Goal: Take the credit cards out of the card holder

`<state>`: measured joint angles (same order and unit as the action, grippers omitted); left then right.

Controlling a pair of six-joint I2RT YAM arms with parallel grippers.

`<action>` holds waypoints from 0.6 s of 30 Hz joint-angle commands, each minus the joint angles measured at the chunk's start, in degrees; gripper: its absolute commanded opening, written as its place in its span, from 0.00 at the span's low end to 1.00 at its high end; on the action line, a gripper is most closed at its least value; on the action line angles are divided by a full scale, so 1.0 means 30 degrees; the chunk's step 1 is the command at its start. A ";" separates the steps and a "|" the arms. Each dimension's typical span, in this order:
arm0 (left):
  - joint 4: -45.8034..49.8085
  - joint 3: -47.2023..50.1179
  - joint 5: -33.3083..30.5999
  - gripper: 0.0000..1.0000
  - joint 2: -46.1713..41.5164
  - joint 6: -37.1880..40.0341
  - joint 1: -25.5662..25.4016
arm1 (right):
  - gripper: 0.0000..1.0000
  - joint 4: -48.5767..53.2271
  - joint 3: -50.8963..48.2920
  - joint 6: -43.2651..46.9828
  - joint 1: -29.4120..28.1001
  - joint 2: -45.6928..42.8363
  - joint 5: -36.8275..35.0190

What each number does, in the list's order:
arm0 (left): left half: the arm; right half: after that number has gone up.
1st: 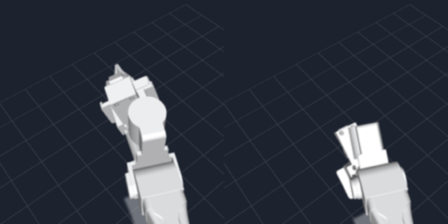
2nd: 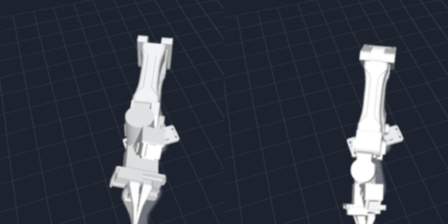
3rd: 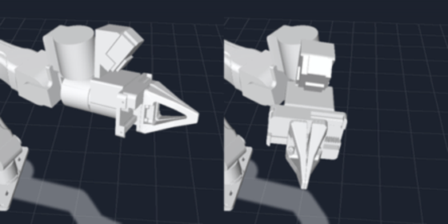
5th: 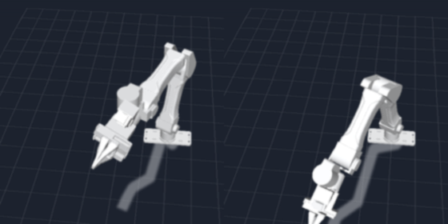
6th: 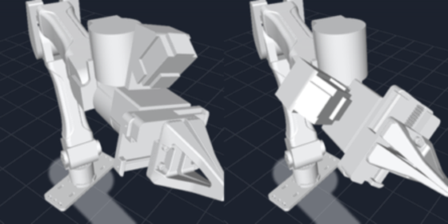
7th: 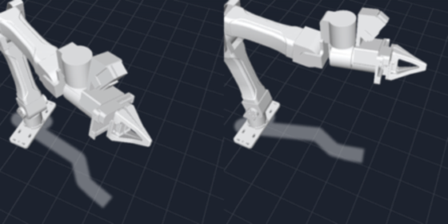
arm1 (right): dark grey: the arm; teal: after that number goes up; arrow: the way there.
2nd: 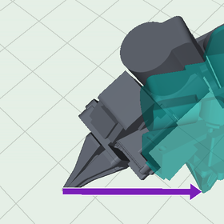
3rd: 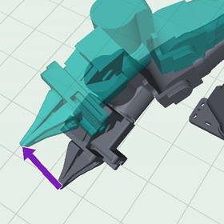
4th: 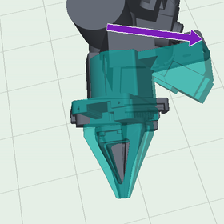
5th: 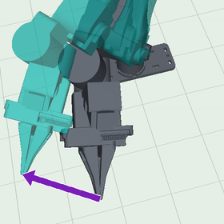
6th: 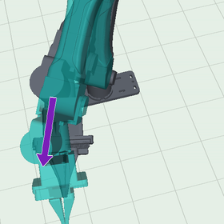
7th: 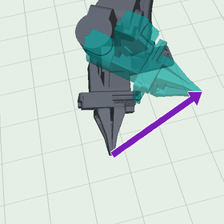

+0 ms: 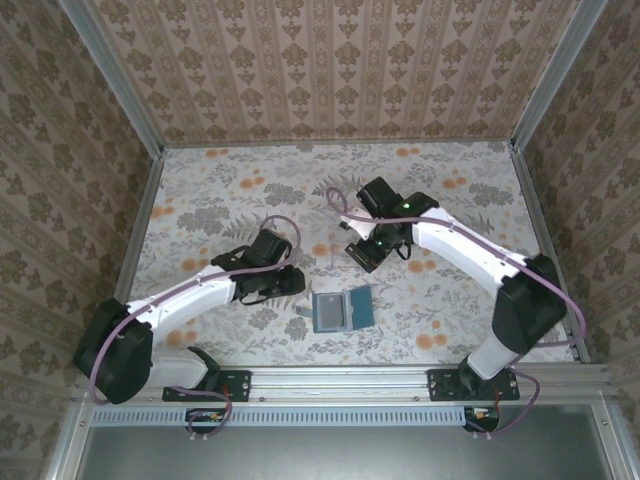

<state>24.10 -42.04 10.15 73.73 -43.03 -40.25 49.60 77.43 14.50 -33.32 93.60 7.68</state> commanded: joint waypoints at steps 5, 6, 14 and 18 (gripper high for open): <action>0.0554 0.0719 0.0883 0.34 -0.1274 0.1063 0.1375 | 0.00 0.3705 0.4571 0.8227 0.0121 0.4221 -0.0897; 0.0505 0.0875 0.1000 0.35 -0.1436 0.1044 0.1560 | 0.00 0.4182 0.5191 0.8955 0.0121 0.4773 -0.0940; 0.0348 0.1712 0.1345 0.35 -0.2193 0.0917 0.2265 | 0.00 0.6161 0.8883 1.1671 0.0092 0.7534 -0.1690; 0.0401 0.1802 0.1395 0.35 -0.2225 0.0924 0.2343 | 0.00 0.7175 1.0373 1.2622 0.0099 0.8461 -0.1789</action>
<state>24.49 -37.45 13.39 68.01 -41.25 -33.78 65.58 105.36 47.18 -33.15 117.27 3.75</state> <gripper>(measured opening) 0.351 0.045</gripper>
